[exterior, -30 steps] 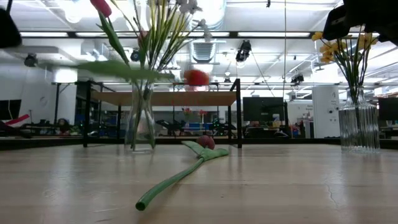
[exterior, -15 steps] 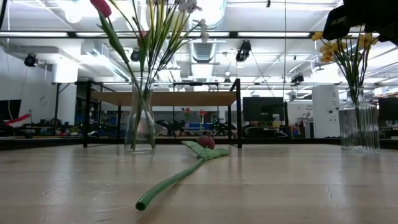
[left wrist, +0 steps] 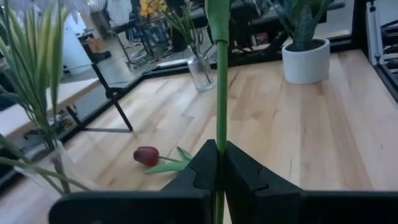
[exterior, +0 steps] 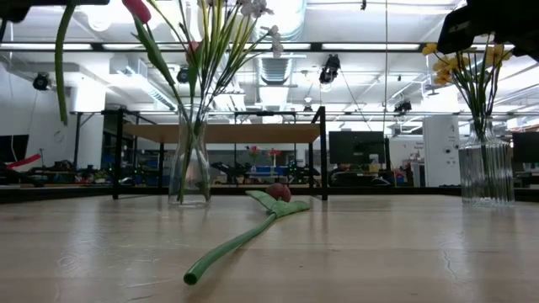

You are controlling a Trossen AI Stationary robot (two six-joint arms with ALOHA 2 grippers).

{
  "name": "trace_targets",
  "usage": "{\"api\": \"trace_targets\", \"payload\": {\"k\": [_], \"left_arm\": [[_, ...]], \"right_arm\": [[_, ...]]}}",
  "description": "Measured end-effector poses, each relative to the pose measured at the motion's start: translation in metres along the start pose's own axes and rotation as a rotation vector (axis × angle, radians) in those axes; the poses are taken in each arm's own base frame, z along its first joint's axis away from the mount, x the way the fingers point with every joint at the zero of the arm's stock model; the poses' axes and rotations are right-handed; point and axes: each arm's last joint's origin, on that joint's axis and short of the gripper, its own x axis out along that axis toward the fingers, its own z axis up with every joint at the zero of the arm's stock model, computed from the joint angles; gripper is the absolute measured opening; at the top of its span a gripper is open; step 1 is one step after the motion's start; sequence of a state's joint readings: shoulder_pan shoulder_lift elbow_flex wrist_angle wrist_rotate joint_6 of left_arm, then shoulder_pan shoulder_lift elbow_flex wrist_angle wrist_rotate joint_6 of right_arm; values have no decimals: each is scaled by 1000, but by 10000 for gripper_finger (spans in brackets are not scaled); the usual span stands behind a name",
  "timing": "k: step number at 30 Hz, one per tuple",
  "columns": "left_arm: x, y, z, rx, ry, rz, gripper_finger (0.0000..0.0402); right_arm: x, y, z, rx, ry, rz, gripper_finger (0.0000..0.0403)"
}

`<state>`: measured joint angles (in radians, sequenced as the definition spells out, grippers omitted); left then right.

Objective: Pick and place flowers into a vace then onto a shelf
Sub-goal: Put the yellow flower into the left transparent vase

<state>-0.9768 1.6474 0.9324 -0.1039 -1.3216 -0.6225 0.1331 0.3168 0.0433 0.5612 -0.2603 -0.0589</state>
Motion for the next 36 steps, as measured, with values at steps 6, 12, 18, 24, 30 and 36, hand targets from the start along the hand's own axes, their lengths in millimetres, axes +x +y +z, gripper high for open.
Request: {"api": "trace_targets", "payload": {"k": [6,12,18,24,30,36], "left_arm": [[1,0,-6,8,-26,-27,0],[-3,9,10,5,-43,-36,0],[-6,18,24,-7,-58,-33,0],[-8,23,31,-25,-67,-25,0],[-9,23,32,-25,-69,-24,0],[-9,23,32,-33,-71,-25,0]], "right_arm": [[0,0,9,-97,-96,-1,80],[5,-3,33,-53,-164,5,134],[23,-8,64,-20,-76,31,198],[53,-8,85,-17,-47,92,235],[95,5,83,-4,39,130,231],[141,31,65,-43,171,-32,226]]}}
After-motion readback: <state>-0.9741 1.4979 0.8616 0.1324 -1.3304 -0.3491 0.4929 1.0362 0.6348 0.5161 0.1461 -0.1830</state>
